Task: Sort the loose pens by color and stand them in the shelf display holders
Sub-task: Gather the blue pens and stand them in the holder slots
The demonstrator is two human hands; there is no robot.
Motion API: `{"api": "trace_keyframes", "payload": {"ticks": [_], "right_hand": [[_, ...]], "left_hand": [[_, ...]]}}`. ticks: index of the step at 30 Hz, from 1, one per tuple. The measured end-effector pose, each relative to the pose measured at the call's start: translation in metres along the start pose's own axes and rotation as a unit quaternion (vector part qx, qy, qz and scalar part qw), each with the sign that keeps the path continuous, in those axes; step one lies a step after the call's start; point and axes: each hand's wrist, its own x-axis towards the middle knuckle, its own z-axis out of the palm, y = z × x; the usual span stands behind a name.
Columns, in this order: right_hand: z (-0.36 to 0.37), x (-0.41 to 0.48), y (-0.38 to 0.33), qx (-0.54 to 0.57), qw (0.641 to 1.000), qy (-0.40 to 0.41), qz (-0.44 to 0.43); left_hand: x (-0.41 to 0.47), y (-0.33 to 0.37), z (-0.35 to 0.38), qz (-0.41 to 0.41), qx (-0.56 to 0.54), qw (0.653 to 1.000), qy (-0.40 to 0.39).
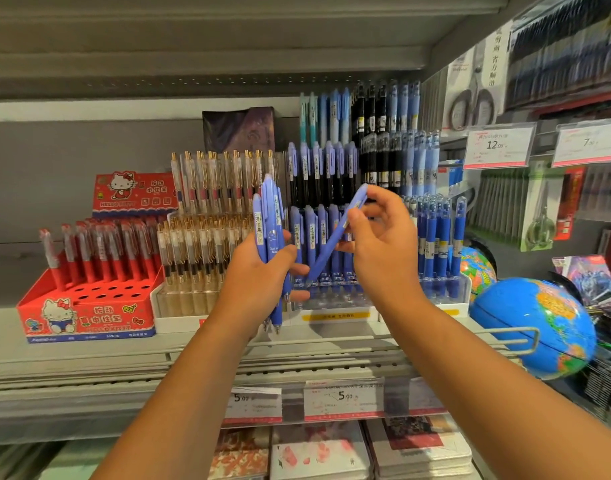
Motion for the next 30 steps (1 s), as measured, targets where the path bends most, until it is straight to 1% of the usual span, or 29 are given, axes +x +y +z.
{"api": "trace_keyframes", "payload": {"ticks": [3,5,7,11,13,21,24,27,30], "right_hand": [[-0.002,0.006,0.003,-0.035,0.999,0.033,-0.016],[-0.003,0.010,0.005,-0.074,0.996,0.033,-0.029],[-0.002,0.013,0.006,-0.105,0.993,0.021,-0.038],[0.003,0.017,0.010,-0.189,0.981,-0.007,-0.052],[0.004,0.018,0.012,-0.219,0.974,-0.028,-0.043],[0.007,0.022,0.019,-0.270,0.958,-0.095,0.011],[0.008,0.022,0.020,-0.304,0.946,-0.114,0.002],[0.007,0.021,0.021,-0.336,0.936,-0.107,-0.016],[0.005,0.019,0.018,-0.351,0.930,-0.111,-0.014]], "left_hand": [[0.001,-0.002,-0.003,0.014,0.010,1.000,0.006],[0.002,-0.004,-0.005,0.018,0.036,0.999,0.004],[0.003,-0.006,-0.006,0.020,0.046,0.999,-0.001],[0.002,-0.004,-0.004,0.023,0.020,1.000,-0.004],[0.002,-0.004,-0.004,0.019,0.012,1.000,-0.006],[0.000,-0.002,-0.003,0.033,0.017,0.999,-0.027],[0.000,-0.002,-0.003,0.037,0.017,0.999,-0.034],[0.000,-0.003,-0.002,0.045,0.020,0.998,-0.033],[0.001,-0.003,-0.003,0.047,0.017,0.998,-0.034]]}}
